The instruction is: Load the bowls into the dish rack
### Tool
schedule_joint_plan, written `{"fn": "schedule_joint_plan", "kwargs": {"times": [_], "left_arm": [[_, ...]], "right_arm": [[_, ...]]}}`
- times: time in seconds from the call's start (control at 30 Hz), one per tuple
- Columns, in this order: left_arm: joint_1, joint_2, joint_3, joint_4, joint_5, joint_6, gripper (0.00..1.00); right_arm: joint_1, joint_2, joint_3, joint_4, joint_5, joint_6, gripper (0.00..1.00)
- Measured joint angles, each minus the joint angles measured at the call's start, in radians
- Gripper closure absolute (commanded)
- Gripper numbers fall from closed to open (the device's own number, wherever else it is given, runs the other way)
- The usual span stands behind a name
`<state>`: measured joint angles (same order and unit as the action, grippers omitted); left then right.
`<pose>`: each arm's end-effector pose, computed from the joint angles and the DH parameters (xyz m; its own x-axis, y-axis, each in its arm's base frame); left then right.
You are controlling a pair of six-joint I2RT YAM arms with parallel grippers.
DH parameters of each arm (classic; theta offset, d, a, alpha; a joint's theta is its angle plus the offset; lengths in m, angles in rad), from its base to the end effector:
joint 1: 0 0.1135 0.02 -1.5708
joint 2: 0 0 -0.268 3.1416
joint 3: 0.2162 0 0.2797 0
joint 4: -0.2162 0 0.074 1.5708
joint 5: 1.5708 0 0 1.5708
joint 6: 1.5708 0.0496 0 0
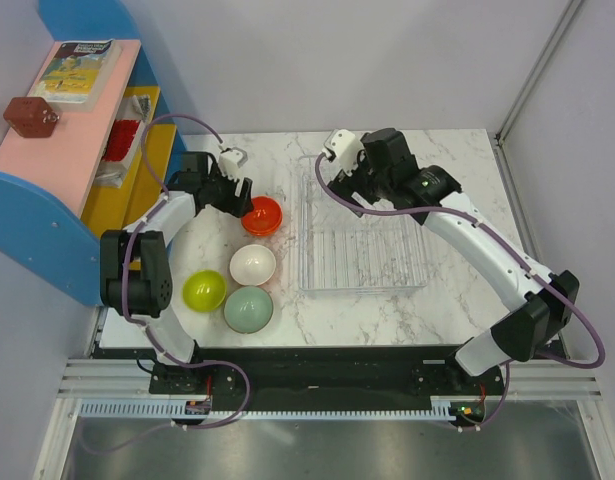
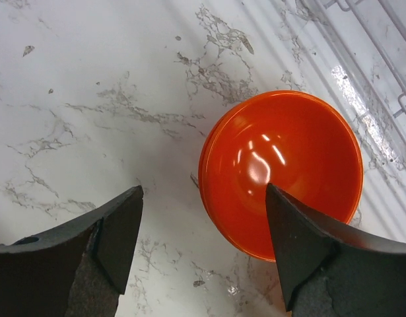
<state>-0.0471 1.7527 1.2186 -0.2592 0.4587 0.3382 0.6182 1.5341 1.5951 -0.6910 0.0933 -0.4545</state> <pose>0.4158 -0.0416 0.2052 -0.5546 0.3240 -0.7665 0.5687 0.8200 -0.0649 0.3114 0.2158 0.3852 -0.2050 -0.6821 -0.7019 -0.6741 0.6183 -0.4041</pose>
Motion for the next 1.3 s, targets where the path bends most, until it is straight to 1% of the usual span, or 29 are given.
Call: {"fn": "schedule_joint_plan", "kwargs": {"times": [0.07,0.33,0.6,0.7,0.73,1.1,1.3], "left_arm": [[-0.007,0.001,0.0,0.001,-0.022,-0.011,0.22],[-0.021,0.001,0.0,0.005,-0.09,-0.021,0.23],[-0.023,0.0,0.0,0.005,-0.096,-0.021,0.23],[-0.023,0.0,0.0,0.005,-0.113,-0.021,0.27],[-0.023,0.0,0.0,0.005,-0.119,-0.021,0.3],[-0.045,0.029,0.001,0.005,-0.174,-0.021,0.34],[-0.068,0.048,0.002,0.004,-0.193,-0.02,0.42]], "right_arm": [[0.001,-0.011,0.0,0.003,-0.01,0.007,0.02],[0.002,-0.015,-0.002,0.004,-0.026,0.023,0.02],[0.0,-0.015,-0.002,0.003,-0.049,0.038,0.02],[0.0,-0.015,-0.002,0.003,-0.053,0.043,0.02],[0.0,-0.015,-0.002,0.004,-0.053,0.043,0.02],[-0.007,-0.025,-0.002,0.004,-0.06,0.044,0.02],[-0.008,-0.026,-0.002,0.004,-0.063,0.048,0.02]]}}
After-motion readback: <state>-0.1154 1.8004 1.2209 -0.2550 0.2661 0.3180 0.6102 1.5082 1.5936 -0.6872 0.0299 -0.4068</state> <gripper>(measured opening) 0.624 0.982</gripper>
